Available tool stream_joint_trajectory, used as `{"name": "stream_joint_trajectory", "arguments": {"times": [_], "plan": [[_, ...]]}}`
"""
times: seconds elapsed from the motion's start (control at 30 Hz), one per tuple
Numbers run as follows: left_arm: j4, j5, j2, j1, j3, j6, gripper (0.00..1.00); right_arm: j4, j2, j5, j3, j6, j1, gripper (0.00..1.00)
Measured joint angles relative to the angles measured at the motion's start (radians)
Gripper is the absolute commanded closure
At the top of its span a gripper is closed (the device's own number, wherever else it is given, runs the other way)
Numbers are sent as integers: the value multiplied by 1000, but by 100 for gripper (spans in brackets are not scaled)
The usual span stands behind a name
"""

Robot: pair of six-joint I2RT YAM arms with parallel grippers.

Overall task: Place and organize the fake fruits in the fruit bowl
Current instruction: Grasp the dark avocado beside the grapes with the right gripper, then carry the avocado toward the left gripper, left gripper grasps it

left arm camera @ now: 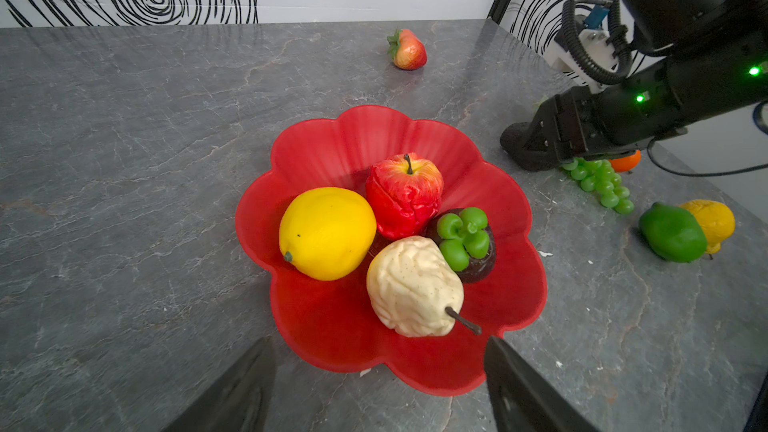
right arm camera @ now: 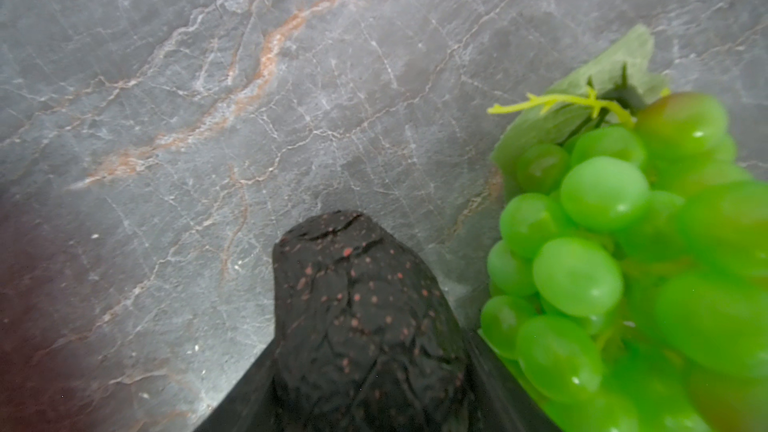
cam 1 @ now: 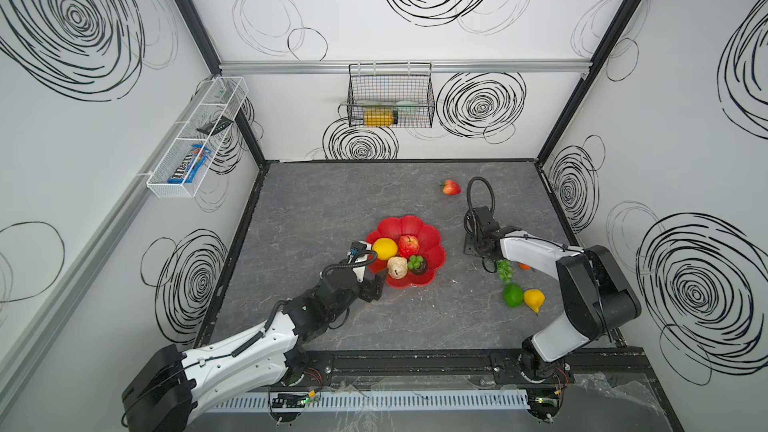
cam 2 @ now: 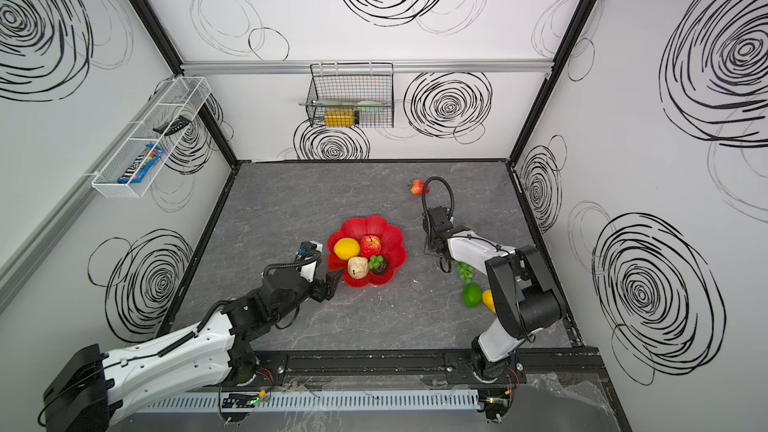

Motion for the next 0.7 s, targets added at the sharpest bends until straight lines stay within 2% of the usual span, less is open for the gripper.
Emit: {"name": "stream_joint_trajectory", "arguments": {"times": [0.17,0.43,0.53,0.7], "plan": [[1,0,0,0,-1,0,18,6,-34,-21,-7,-14,13,39],[31,25,-15,2,-29,1,18,10,-235,-142,-51,-57,87,40],[61,60,-31,11,-45,0,18,36,-339,-217,-95,-98,133,40],[132,182,-57,64,-78,-47,18,84,-481,-335,-169,-151,209,40]]}}
